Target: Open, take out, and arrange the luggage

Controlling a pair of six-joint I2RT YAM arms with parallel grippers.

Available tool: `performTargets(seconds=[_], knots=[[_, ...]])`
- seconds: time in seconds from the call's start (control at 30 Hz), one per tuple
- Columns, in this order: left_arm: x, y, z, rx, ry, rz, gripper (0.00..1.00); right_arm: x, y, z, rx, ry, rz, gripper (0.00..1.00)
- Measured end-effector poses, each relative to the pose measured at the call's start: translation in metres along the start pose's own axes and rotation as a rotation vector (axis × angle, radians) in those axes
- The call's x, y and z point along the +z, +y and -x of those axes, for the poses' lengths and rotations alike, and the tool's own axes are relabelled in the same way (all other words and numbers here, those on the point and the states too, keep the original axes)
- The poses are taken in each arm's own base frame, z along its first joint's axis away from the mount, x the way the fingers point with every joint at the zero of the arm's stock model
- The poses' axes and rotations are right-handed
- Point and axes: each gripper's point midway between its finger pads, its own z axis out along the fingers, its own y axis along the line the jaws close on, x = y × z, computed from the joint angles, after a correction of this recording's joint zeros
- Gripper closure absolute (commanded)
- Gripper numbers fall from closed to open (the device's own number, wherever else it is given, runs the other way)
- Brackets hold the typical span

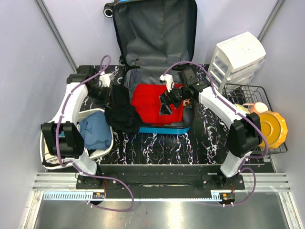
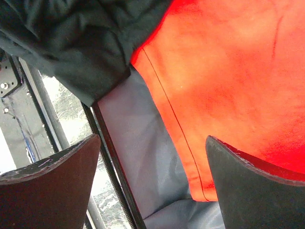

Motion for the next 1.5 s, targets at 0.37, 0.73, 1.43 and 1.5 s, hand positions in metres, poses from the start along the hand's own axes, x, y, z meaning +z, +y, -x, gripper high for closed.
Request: performTargets(seconds=[0.37, 0.73, 1.43, 1.5], knots=[[-0.122, 0.12, -0.085, -0.092, -0.055, 0.336, 1.0, -0.002, -0.004, 0.008, -0.036, -0.018, -0.018, 0.0], [-0.16, 0.213, -0.219, -0.233, 0.148, 0.464, 0.5, -0.002, -0.003, 0.01, -0.041, -0.022, -0.015, 0.0], [-0.183, 0.101, -0.041, 0.272, -0.108, 0.573, 0.01, 0.007, -0.08, -0.004, -0.001, 0.099, -0.329, 0.1], [-0.164, 0.075, -0.017, 0.281, -0.163, 0.483, 0.01, 0.004, -0.082, -0.004, 0.02, 0.095, -0.337, 0.11]])
